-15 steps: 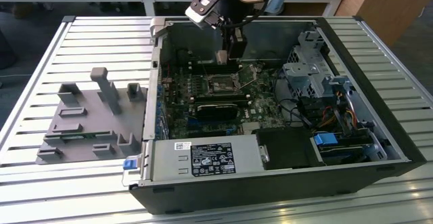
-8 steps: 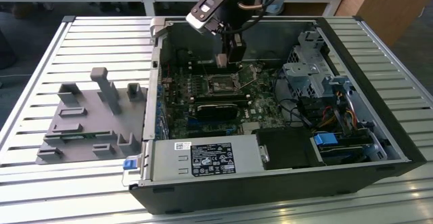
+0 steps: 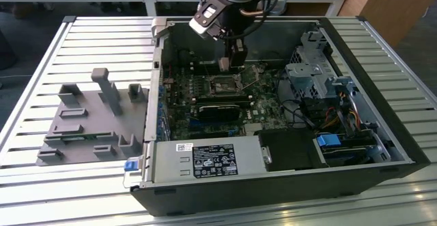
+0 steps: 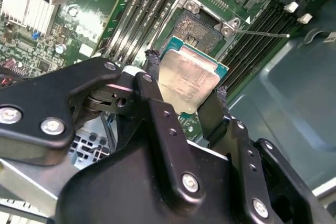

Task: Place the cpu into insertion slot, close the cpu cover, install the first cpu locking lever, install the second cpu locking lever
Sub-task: 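Place the cpu into insertion slot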

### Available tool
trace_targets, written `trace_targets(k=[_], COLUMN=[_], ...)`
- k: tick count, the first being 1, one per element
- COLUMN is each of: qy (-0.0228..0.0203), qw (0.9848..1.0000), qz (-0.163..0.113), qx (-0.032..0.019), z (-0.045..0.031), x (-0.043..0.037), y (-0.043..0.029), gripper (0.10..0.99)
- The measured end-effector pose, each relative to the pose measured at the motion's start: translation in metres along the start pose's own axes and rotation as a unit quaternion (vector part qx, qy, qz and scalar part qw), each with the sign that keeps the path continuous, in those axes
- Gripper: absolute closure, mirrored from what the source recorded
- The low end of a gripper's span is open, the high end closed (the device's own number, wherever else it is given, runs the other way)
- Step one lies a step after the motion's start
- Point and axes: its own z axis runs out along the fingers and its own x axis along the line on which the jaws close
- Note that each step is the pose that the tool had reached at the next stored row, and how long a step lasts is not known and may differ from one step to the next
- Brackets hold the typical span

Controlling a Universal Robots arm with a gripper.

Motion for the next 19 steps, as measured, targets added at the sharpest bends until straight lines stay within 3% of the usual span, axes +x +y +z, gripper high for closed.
trace_targets(k=[6, 19], qy=[-0.0027, -0.003], qw=[1.0, 1.0], qz=[0.003, 0.004], qx=[0.0001, 0.0006], z=[0.0095, 0.0223], x=[0.0002, 0.0012], y=[-0.0002, -0.0005], gripper=[0.545, 0.545])
